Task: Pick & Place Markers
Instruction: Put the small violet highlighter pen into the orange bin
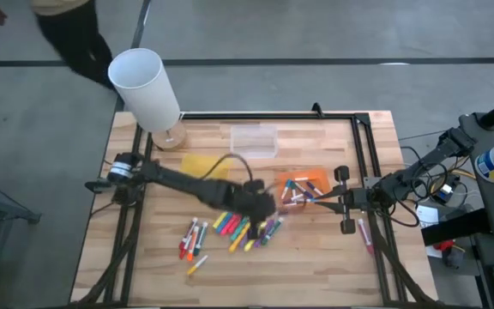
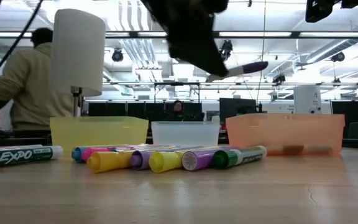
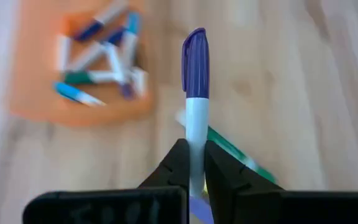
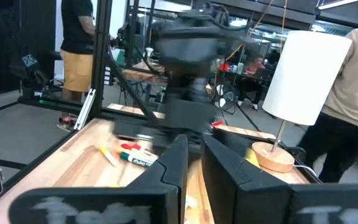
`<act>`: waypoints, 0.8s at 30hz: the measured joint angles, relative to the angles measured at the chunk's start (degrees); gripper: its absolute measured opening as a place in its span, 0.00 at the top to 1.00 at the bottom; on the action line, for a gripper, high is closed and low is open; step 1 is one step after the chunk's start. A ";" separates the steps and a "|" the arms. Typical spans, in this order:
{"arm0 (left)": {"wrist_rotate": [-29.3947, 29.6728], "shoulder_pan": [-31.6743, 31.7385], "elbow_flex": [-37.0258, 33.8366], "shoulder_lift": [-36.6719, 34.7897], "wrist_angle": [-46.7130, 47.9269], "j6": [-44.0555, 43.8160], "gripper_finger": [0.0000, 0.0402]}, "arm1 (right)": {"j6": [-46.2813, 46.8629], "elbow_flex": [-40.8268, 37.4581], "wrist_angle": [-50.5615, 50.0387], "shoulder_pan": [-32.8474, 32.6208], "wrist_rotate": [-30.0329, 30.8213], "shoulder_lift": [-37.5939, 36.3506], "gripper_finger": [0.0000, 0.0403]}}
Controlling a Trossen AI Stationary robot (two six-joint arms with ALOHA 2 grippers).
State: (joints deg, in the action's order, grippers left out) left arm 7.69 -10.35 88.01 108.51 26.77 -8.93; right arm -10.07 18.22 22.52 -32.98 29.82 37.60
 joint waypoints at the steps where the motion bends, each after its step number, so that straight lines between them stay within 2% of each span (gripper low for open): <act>1: -0.89 1.43 0.21 0.00 -0.99 -0.04 0.94 | 0.00 0.00 0.00 0.01 0.00 -0.01 0.89; 7: -7.63 9.14 0.00 0.00 -12.32 -4.04 0.93 | 0.00 0.00 0.00 0.01 0.00 -0.01 0.89; 11: -8.57 13.48 -0.07 0.87 -17.32 -8.49 0.93 | 0.00 0.00 -0.01 0.00 0.00 0.00 0.89; 14: -11.51 16.03 -0.11 2.15 -21.17 -11.23 0.93 | 0.00 0.00 -0.01 -0.01 0.00 0.00 0.89; 18: -14.18 16.90 -0.13 3.76 -22.50 -12.36 0.93 | 0.00 0.00 -0.02 -0.01 0.00 0.00 0.89; 24: -14.28 16.79 -0.13 5.16 -22.89 -12.42 0.93 | 0.00 0.00 0.00 -0.01 0.00 0.00 0.89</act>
State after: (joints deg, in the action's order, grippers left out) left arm -6.59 6.44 87.88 113.67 3.88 -21.36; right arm -10.07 18.22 22.52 -32.99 29.82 37.60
